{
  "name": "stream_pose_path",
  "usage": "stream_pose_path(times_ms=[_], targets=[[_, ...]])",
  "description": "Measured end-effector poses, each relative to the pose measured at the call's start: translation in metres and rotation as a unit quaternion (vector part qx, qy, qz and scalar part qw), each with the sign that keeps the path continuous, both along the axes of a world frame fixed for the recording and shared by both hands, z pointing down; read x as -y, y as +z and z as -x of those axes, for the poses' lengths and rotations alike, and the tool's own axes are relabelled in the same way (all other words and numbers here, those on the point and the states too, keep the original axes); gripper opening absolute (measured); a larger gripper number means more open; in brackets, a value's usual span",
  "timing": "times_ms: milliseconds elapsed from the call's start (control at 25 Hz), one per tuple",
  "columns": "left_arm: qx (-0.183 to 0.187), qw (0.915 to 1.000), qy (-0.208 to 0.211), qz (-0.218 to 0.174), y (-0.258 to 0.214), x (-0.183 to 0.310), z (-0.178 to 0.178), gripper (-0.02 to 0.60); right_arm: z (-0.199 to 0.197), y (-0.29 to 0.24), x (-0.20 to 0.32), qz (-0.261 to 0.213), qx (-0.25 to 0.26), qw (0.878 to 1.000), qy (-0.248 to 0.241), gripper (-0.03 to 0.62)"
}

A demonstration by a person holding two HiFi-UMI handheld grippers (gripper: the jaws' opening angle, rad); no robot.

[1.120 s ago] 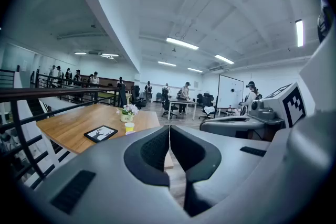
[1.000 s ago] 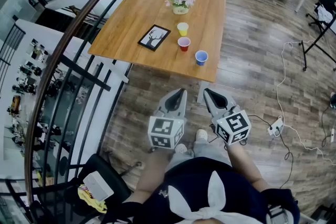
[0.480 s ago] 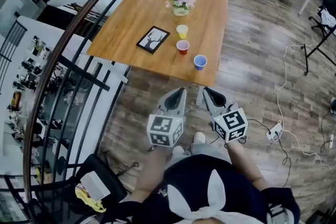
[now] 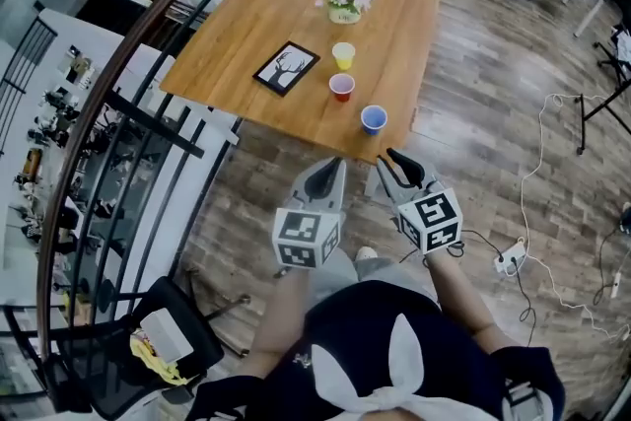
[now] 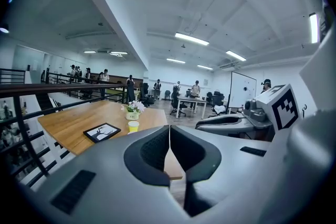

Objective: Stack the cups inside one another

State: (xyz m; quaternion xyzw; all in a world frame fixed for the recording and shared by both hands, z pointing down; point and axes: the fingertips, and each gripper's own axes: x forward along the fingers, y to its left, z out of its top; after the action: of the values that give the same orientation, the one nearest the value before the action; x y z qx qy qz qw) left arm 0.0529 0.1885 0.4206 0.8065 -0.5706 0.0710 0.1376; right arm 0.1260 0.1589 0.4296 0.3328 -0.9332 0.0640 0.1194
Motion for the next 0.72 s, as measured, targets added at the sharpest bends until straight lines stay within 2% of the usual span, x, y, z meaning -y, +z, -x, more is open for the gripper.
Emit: stream_pose_path(times_ms=[80, 360, 520, 720], targets=[[0.001, 1.0000, -0.005, 0.005, 0.004, 0.002, 0.002, 0.023, 0.002, 0.003, 0.006, 0.003, -0.003, 1.000, -0.007, 0.115], [0.005, 0.9997, -0.009, 0.021, 0.019, 0.028, 0.016, 0.023, 0.014, 0.017, 0.037, 0.016, -0.005, 1.000, -0.009, 0.174], [0.013, 0.9995, 0.005, 0.028, 0.026, 0.057, 0.024, 0.023, 0.022, 0.030, 0.061, 0.030, -0.015, 0.999, -0.003, 0.263], [0.009, 0.9991, 0.020, 0.035, 0.031, 0.099, 0.039, 0.023, 0.030, 0.054, 0.098, 0.051, -0.043, 0.998, 0.007, 0.282]])
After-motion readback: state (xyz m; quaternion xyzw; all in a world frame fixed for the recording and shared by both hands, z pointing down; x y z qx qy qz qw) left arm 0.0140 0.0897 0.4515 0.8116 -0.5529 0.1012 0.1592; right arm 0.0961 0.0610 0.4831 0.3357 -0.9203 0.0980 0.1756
